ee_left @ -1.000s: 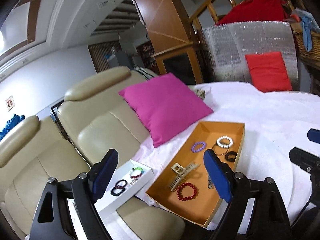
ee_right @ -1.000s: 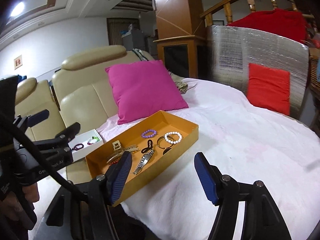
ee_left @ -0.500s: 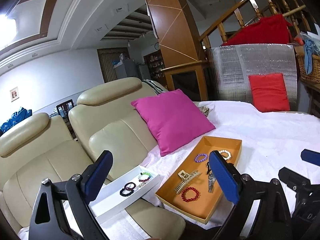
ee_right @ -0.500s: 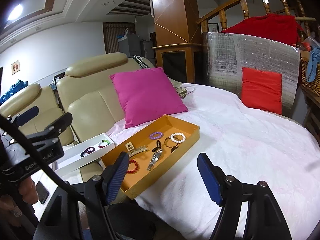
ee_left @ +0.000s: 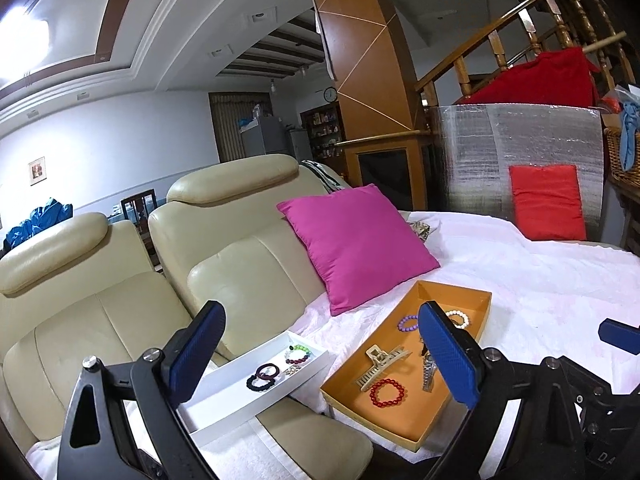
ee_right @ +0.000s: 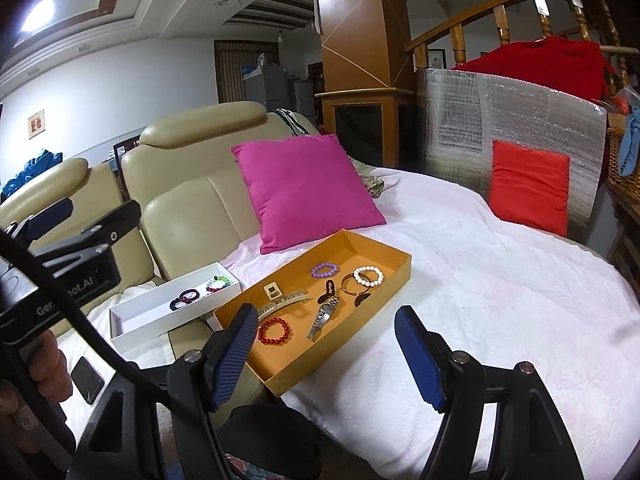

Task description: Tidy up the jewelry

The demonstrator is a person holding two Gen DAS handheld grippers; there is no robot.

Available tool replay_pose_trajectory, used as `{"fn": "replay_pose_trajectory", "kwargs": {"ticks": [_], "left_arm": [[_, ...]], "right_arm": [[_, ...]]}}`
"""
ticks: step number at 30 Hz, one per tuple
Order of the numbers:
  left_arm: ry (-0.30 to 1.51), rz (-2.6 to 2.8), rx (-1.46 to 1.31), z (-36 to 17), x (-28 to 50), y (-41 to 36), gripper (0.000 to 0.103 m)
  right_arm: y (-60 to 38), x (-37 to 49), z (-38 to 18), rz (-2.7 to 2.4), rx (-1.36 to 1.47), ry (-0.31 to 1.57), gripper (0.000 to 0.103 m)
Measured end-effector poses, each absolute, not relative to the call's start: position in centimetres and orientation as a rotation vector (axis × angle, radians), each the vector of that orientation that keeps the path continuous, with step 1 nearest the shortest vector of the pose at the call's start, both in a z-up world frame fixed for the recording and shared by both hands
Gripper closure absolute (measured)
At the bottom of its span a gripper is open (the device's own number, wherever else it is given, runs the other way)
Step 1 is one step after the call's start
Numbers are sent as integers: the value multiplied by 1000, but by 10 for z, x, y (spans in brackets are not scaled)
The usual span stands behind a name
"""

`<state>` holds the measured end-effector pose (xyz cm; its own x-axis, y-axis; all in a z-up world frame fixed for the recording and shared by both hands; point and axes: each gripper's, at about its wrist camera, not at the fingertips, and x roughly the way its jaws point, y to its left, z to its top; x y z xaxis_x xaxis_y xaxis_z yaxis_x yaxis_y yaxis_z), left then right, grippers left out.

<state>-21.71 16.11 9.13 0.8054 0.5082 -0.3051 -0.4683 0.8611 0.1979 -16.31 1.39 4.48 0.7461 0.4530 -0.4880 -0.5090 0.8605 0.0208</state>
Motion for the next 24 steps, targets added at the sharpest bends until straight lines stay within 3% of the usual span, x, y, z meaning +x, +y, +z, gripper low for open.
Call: {"fn": "replay_pose_trajectory", "kwargs": {"ticks": [24], "left_arm": [[350, 554, 76, 95, -234, 176, 6]], "right_arm": [[31, -175, 49, 522, -137, 504, 29]]}}
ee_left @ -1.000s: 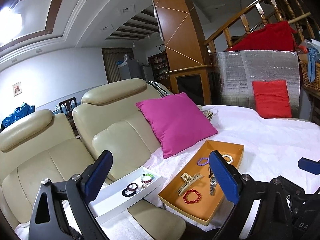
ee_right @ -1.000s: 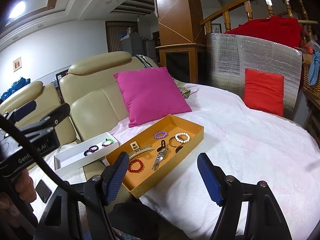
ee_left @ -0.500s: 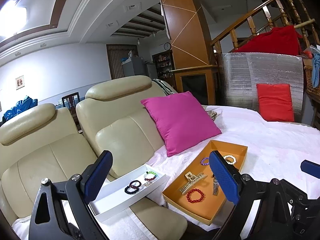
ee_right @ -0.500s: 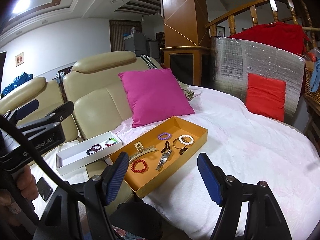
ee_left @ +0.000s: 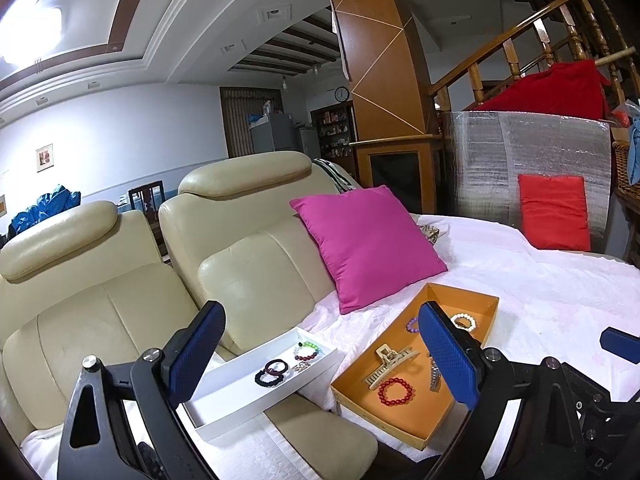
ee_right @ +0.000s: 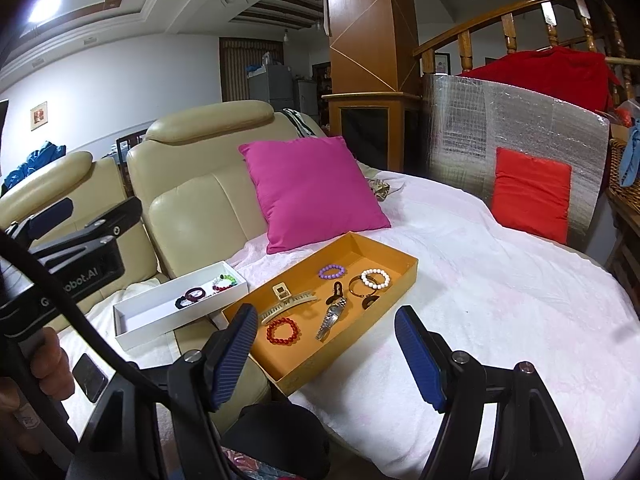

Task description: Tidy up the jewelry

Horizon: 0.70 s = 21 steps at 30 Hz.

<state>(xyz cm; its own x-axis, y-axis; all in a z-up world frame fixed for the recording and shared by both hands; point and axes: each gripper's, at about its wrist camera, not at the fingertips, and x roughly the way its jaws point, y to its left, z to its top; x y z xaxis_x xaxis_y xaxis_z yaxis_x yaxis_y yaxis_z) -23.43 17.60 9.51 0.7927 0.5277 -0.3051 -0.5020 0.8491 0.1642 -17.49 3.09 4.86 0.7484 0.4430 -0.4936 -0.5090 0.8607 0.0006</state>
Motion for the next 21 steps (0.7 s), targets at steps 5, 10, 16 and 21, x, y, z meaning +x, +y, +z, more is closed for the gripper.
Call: {"fn": "replay_pose_trajectory", "kwargs": {"ticks": [5, 10, 16, 21], "left_arm": [[355, 562, 74, 94, -239, 179, 6], [362, 570, 67, 93, -242, 184, 6], [374, 580, 50, 89, -243, 194, 6], [381, 582, 36, 86, -245, 203, 6]], "right_arm": [[34, -174, 48, 515, -131, 521, 29], [39, -174, 47, 512, -131, 528, 29], [47, -175, 45, 508, -141, 539, 29], [53, -174, 45, 504, -146, 547, 28]]}}
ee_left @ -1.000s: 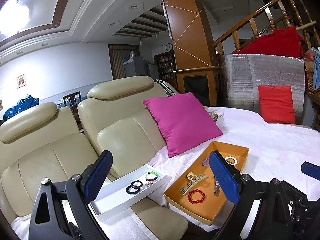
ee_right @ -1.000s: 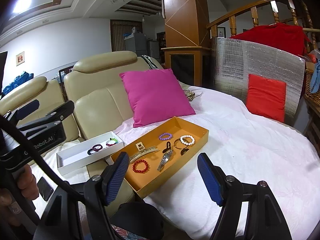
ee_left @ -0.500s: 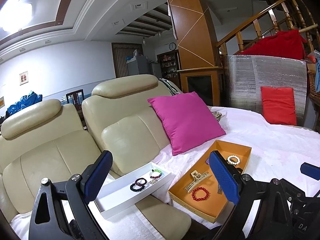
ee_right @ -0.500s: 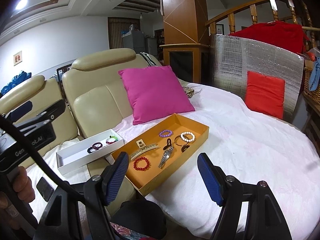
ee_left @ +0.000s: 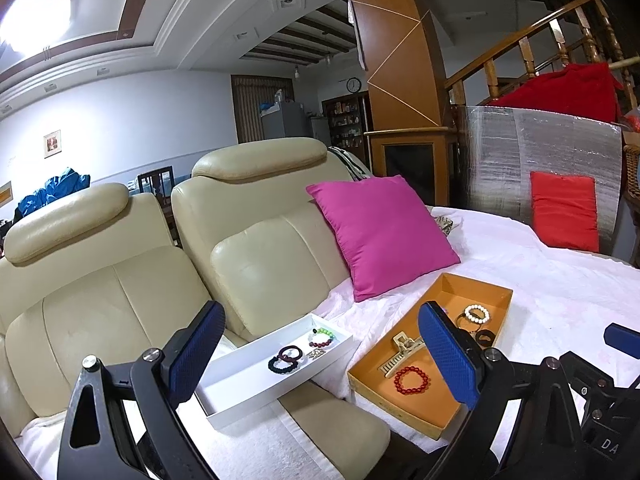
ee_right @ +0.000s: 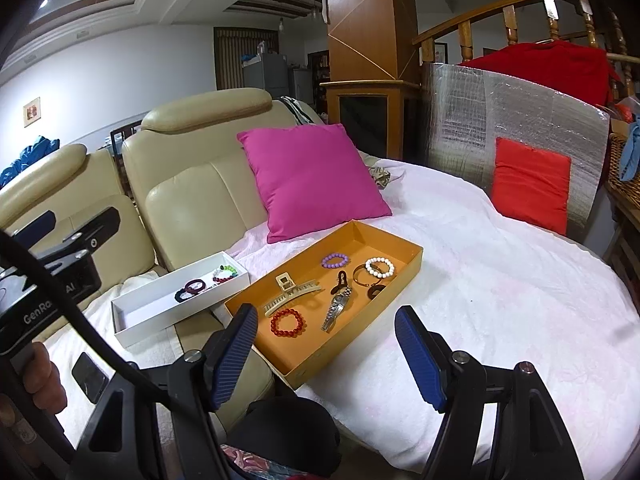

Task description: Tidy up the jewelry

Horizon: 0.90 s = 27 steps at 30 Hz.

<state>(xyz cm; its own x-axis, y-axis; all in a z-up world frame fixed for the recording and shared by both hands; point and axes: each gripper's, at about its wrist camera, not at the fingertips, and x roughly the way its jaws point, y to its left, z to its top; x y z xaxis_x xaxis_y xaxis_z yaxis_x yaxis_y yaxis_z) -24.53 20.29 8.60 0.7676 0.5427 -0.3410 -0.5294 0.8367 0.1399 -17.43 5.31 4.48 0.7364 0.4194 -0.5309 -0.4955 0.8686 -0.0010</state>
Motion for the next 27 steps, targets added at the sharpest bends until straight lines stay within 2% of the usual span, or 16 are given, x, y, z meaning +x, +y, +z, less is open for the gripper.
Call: {"fn": "replay_pose_trajectory", "kwargs": {"ticks": [27], "left_arm": [[390, 600, -2, 81, -250, 228, 6]], "right_arm": [[73, -176, 44, 502, -168, 547, 28]]}}
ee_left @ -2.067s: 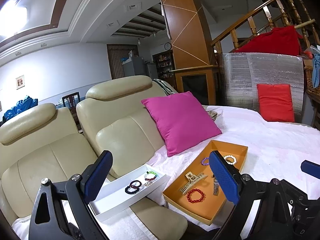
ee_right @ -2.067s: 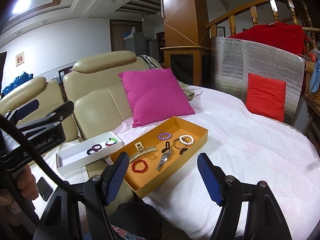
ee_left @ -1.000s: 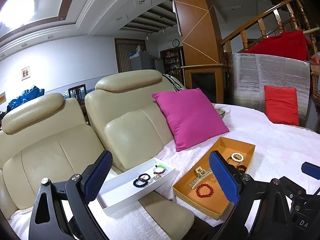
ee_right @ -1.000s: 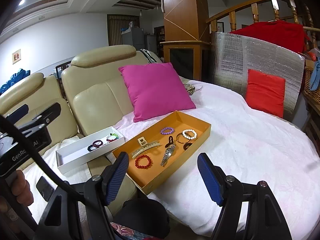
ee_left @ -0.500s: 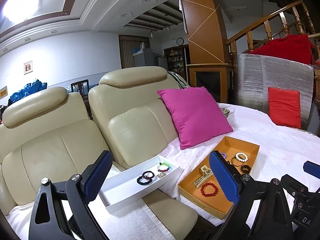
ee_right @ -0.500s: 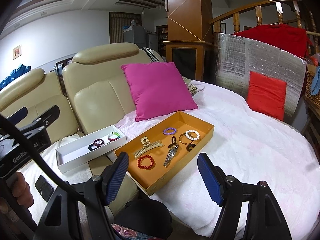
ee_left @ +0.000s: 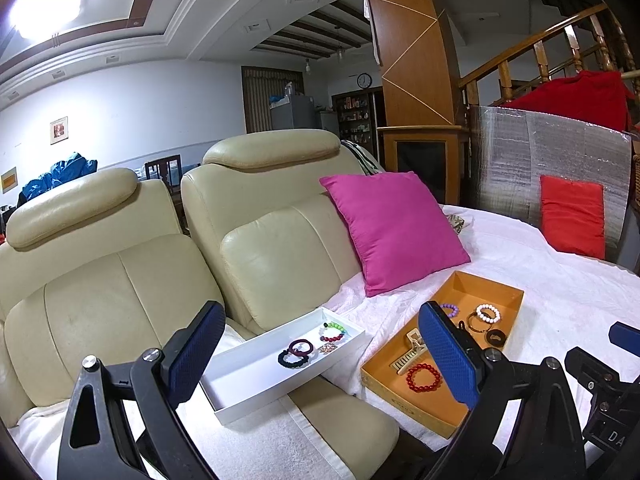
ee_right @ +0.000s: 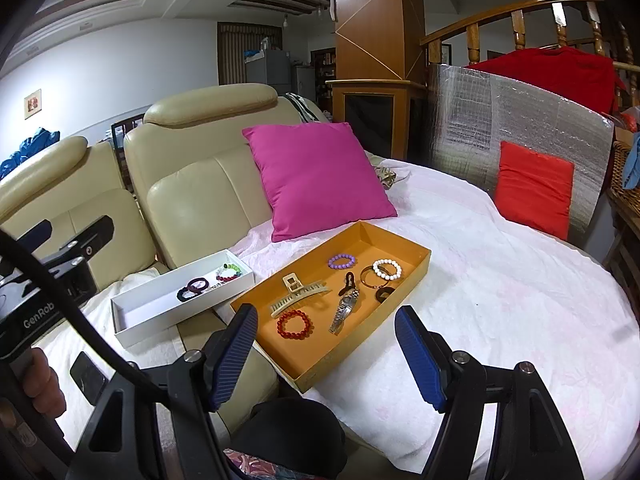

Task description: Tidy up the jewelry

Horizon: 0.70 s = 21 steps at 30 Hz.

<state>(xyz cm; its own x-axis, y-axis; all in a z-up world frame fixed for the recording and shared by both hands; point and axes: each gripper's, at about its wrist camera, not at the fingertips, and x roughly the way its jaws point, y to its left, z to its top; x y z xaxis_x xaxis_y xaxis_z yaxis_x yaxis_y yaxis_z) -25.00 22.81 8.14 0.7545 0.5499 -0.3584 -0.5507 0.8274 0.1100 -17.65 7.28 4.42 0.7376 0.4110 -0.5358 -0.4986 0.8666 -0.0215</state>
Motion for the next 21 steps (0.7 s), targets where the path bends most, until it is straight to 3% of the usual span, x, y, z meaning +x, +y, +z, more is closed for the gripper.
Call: {"fn": "replay_pose_trajectory", "kwargs": {"ticks": [21], "left_arm": [[418, 602, -15, 74, -234, 237, 6]], "right_arm": [[79, -163, 42, 488, -174, 556, 28]]}}
